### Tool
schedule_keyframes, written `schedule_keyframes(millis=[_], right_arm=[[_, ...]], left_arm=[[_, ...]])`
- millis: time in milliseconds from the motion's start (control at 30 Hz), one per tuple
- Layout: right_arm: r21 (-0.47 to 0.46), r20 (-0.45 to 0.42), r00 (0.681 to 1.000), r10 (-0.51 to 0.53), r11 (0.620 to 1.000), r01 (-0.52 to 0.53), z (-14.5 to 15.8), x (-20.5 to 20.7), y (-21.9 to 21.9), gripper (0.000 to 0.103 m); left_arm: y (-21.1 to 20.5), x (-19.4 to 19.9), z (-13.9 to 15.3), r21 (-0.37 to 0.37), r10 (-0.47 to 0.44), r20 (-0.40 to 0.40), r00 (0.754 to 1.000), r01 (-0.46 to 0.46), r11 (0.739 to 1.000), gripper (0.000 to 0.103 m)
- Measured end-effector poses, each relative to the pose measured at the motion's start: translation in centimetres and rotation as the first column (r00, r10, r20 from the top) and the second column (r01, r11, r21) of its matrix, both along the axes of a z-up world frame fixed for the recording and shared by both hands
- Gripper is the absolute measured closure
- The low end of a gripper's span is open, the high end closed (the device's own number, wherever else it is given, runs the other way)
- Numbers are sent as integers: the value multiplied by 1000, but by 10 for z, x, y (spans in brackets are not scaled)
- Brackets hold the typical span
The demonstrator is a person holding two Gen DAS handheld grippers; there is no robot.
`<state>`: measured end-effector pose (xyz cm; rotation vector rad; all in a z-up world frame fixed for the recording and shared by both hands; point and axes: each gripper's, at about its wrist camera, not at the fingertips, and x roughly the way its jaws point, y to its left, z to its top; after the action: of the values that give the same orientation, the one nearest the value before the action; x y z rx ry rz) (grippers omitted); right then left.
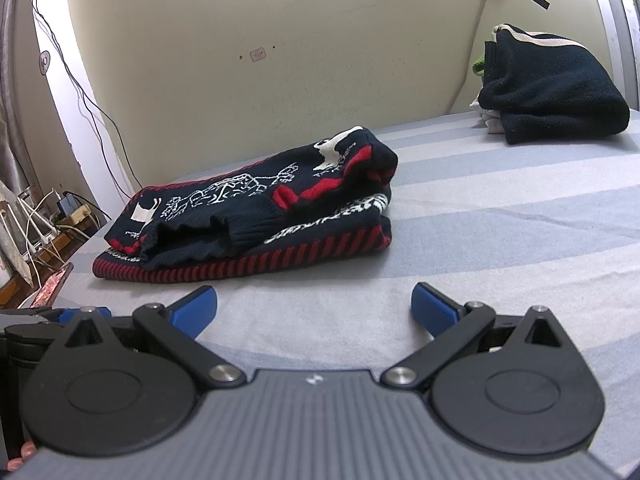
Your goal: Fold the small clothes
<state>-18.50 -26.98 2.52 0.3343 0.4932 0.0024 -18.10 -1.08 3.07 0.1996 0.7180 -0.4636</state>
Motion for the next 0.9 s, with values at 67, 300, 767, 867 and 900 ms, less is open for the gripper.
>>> schedule_keyframes(millis=[67,300,767,867,900], right_arm=[[1,2,1000,-2,1000,2,0,-1,0,0],[13,9,1000,-5,1000,5,-1,-1,-1,0],[23,15,1000,-6,1000,6,-1,-2,-3,0],[28,16,1000,-6,1000,6,-1,-2,-3,0],[29,16,1000,-6,1000,5,-1,-2,-3,0]], left_arm=[[0,0,0,0,0,0,1000,0,1000,0],[0,0,0,0,0,0,1000,0,1000,0],[1,0,0,0,-2,-4,1000,2,1000,0],[1,1,0,2,-5,-7,1000,5,1000,0],[1,2,0,2,-5,-7,1000,5,1000,0]])
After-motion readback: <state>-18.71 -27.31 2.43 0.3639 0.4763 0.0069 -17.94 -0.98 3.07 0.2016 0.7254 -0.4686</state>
